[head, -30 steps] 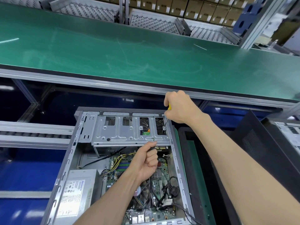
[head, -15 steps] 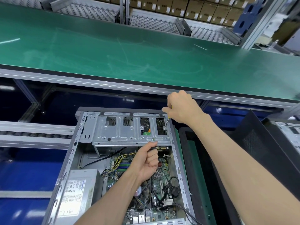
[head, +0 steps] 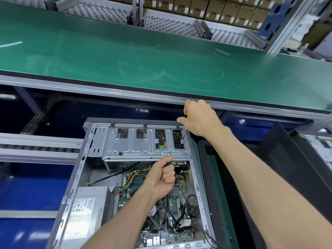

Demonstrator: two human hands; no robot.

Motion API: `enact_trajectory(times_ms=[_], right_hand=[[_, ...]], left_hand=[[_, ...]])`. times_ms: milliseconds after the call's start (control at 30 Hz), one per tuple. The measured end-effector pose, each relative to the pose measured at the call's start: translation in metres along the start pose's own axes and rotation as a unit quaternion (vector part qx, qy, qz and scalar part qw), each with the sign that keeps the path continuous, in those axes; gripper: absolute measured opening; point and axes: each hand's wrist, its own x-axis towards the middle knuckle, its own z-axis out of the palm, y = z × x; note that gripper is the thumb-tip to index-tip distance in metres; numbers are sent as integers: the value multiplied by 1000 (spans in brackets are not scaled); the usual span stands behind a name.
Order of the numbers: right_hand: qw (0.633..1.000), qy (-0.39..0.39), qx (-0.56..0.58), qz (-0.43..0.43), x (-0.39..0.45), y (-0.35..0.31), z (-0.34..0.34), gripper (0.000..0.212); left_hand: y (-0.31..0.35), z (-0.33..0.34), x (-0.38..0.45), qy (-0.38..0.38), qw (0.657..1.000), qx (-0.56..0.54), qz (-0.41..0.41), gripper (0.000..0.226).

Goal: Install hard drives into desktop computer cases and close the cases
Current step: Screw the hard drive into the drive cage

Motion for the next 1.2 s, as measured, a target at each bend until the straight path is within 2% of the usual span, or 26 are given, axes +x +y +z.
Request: enact_trajectory(times_ms=[133, 267, 367, 567, 667, 733, 933, 1033, 1133, 1200], right_hand=[[998, -46, 23, -24, 1, -3, -2, 34], [1000, 4, 3, 0, -2, -5, 1, 19], [999, 37, 8, 32, -6, -2, 1, 25], [998, -54, 23, -7, -5, -2, -5, 28], [1000, -21, 6, 4, -6, -4, -2, 18], [1000, 4, 16, 20, -7, -6, 0, 21], [999, -46, 18, -23, -3, -7, -5, 28], [1000, -15, -3, -9, -1, -4, -1, 14], [1000, -7, 6, 21, -1, 2, 0, 28], [999, -33, 22, 4, -2, 2, -3, 25]], left_hand=[[0, 2, -1, 4, 1000, 4, 5, 37], [-1, 2, -2, 7, 1000, 2, 1, 35], [-1, 3, -3, 9, 1000, 3, 4, 33], [-1, 3, -2, 15, 1000, 6, 5, 35], [-1, 2, -1, 12, 1000, 10, 6, 36], [-1, 1, 0, 9, 1000, 13, 6, 36], [0, 0, 1, 6, 1000, 24, 5, 39], [1, 0, 1, 5, 1000, 24, 3, 39], [1, 0, 1, 4, 1000, 26, 3, 39], [1, 0, 1, 6, 1000, 24, 2, 39]])
